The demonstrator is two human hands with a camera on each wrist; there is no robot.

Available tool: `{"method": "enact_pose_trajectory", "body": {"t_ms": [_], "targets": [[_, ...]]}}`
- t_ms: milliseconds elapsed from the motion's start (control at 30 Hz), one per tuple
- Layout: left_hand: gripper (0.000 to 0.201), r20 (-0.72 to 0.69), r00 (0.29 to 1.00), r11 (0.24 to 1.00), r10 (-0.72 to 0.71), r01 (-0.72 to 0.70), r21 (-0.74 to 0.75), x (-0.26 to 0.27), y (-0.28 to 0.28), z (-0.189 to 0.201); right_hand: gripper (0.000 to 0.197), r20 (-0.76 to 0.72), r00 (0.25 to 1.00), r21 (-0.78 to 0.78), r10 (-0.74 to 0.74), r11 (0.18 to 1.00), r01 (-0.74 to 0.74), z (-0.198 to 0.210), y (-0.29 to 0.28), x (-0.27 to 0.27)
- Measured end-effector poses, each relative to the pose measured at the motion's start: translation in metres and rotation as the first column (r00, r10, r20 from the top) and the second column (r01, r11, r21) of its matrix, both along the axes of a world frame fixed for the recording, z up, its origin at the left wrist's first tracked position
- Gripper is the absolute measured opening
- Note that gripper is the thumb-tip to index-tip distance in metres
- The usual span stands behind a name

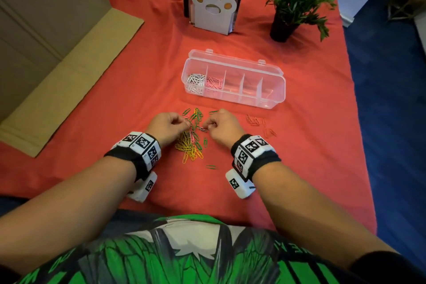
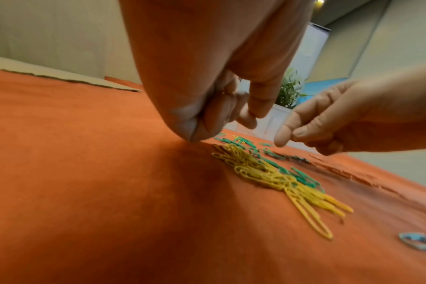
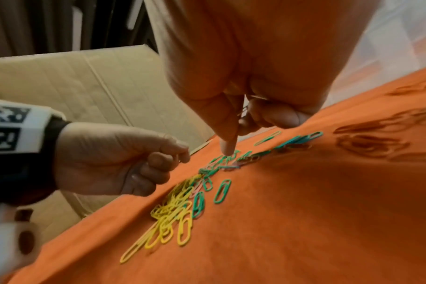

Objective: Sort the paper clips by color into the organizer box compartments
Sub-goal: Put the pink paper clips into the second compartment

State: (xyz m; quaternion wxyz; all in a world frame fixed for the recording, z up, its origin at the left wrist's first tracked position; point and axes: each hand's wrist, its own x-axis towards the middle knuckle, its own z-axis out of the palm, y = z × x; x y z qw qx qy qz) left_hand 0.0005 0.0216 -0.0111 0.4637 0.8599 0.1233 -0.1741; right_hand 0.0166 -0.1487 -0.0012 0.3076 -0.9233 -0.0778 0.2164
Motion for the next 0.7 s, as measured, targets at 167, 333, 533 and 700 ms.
{"method": "enact_pose_trajectory", "body": {"t_ms": [167, 333, 533, 700], "targets": [[0.007, 0.045, 0.984, 0.956, -0.17, 0.154, 0.25, -0.008, 0.001, -0.008, 0.033, 0.031, 0.999, -0.03, 0.007, 1.0, -0.006, -0.011, 0.0, 0.001], [0.017, -0.009, 0.992, 0.961, -0.123, 0.122, 0.246, -0.003, 0.008, -0.009, 0.027, 0.061, 0.996, -0.075, -0.067, 0.995, 0.072, -0.012, -0.018, 0.006], [0.019, 0.116, 0.987, 0.935, -0.113, 0.066, 0.348, 0.007, 0.012, -0.004, 0.017, 0.142, 0.979, -0.181, 0.147, 0.976, -0.12, -0.018, 0.001, -0.004], [0.025, 0.149, 0.955, 0.87, -0.258, 0.163, 0.465, 0.015, 0.011, -0.01, 0.016, 0.133, 0.974, -0.262, 0.185, 0.954, -0.146, -0.02, 0.003, -0.008]]}}
